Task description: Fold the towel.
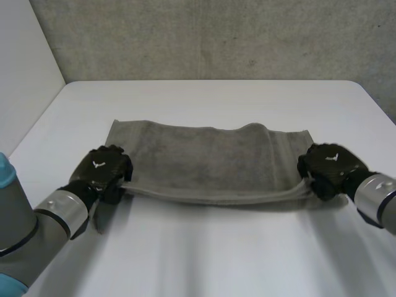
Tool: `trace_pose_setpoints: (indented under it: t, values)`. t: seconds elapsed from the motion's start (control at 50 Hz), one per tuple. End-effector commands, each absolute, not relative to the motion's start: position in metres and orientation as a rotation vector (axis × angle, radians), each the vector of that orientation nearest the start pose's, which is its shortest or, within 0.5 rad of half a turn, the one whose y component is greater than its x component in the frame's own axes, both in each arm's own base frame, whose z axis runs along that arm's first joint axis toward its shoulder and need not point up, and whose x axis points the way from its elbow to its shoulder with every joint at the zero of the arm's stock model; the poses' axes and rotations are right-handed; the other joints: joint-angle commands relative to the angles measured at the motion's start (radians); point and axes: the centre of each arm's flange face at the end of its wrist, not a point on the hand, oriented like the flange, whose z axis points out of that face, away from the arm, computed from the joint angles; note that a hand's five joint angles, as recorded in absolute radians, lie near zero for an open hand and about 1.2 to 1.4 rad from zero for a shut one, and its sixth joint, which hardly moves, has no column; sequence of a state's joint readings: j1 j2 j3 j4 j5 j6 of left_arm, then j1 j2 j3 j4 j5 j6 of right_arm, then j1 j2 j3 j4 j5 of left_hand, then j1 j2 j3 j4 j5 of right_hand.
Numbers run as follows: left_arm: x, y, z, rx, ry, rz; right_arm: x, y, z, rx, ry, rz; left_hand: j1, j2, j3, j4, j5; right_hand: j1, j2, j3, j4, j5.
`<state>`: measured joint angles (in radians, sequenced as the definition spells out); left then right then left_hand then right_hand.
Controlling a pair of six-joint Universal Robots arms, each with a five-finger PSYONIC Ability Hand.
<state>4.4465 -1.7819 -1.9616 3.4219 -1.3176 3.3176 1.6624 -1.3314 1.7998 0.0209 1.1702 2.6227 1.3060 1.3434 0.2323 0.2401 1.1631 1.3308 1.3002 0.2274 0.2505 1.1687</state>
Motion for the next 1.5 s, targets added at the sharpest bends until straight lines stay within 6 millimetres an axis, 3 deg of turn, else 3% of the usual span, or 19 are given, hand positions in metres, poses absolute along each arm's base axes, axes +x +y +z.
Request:
trace_pose_setpoints:
  t: [0.02,0.1,0.12,0.38,0.72,1.12,1.28,1.38,1.5]
  values:
    - [-0.228,-0.233,0.144,0.885,2.684,-1.902,0.213,-0.261,0.153,-1.161,2.265,-1.583,0.09,0.053,-0.058,-0.066,0.059,-0.035,-0.005,-0.053,-0.076,-0.048]
    - [-0.228,-0.233,0.144,0.885,2.684,-1.902,0.215,-0.256,0.151,-1.183,2.246,-1.573,0.09,0.053,-0.058,-0.066,0.059,-0.295,-0.264,-0.053,-0.076,-0.307]
    - [-0.229,-0.233,0.144,0.887,2.685,-1.902,0.217,-0.253,0.151,-1.192,2.235,-1.577,0.09,0.053,-0.058,-0.066,0.059,-0.489,-0.459,-0.053,-0.076,-0.502]
    - [-0.228,-0.233,0.143,0.885,2.681,-1.903,0.229,-0.24,0.144,-1.282,2.118,-1.545,0.09,0.053,-0.058,-0.066,0.059,-0.797,-0.766,-0.053,-0.076,-0.809]
    - [-0.225,-0.237,0.145,0.861,2.675,-1.907,0.221,-0.225,0.132,-1.569,2.084,-1.538,0.09,0.053,-0.058,-0.066,0.059,-0.685,-0.655,-0.053,-0.076,-0.698]
    - [-0.223,-0.243,0.147,0.847,2.657,-1.921,0.209,-0.237,0.136,-1.542,2.093,-1.578,0.09,0.053,-0.058,-0.066,0.059,-0.618,-0.587,-0.053,-0.076,-0.63]
    - [-0.222,-0.244,0.145,0.84,2.663,-1.912,0.206,-0.242,0.138,-1.532,2.103,-1.592,0.09,0.053,-0.058,-0.066,0.059,-0.347,-0.317,-0.053,-0.076,-0.36]
    - [-0.222,-0.243,0.145,0.84,2.665,-1.909,0.205,-0.243,0.138,-1.527,2.112,-1.593,0.09,0.053,-0.058,-0.066,0.059,0.065,0.096,-0.053,-0.076,0.053]
    - [-0.222,-0.243,0.146,0.84,2.665,-1.909,0.204,-0.246,0.144,-1.492,2.128,-1.595,0.09,0.053,-0.058,-0.066,0.059,0.065,0.096,-0.053,-0.076,0.053]
